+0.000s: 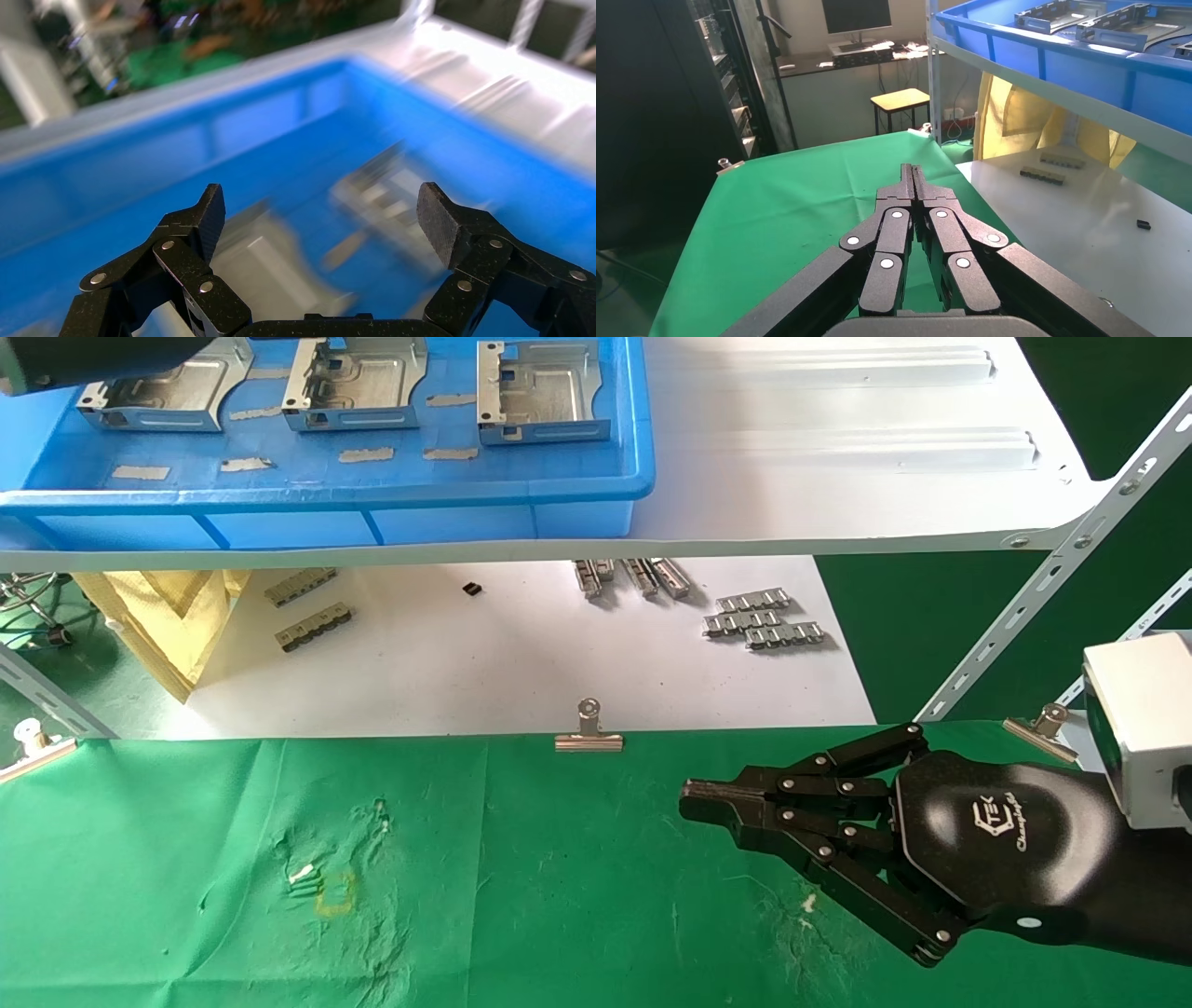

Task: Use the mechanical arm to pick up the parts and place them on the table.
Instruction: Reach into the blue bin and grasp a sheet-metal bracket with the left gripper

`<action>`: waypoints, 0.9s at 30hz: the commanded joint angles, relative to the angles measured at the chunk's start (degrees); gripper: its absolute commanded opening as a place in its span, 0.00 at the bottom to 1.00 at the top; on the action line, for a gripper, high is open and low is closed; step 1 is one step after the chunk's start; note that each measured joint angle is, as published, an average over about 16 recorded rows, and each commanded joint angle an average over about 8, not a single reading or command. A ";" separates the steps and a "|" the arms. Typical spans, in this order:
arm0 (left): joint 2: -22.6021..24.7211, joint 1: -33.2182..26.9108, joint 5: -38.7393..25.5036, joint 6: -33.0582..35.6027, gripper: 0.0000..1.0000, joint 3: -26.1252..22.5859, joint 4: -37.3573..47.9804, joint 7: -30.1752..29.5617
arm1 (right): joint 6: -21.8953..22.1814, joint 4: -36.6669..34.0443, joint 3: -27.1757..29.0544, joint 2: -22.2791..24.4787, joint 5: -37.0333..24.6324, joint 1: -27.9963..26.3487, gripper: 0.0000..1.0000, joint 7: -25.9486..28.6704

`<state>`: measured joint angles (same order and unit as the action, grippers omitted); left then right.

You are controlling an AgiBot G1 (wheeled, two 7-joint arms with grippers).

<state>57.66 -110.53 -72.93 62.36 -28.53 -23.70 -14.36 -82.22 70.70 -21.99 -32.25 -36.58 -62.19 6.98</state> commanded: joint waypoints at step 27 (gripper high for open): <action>6.35 -8.88 -7.24 -7.42 0.00 -4.11 22.68 0.07 | 0.00 0.00 0.00 0.00 0.00 0.00 0.00 0.00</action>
<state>63.94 -119.40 -80.22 54.87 -32.66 -1.23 -14.17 -82.22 70.70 -22.00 -32.25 -36.58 -62.19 6.98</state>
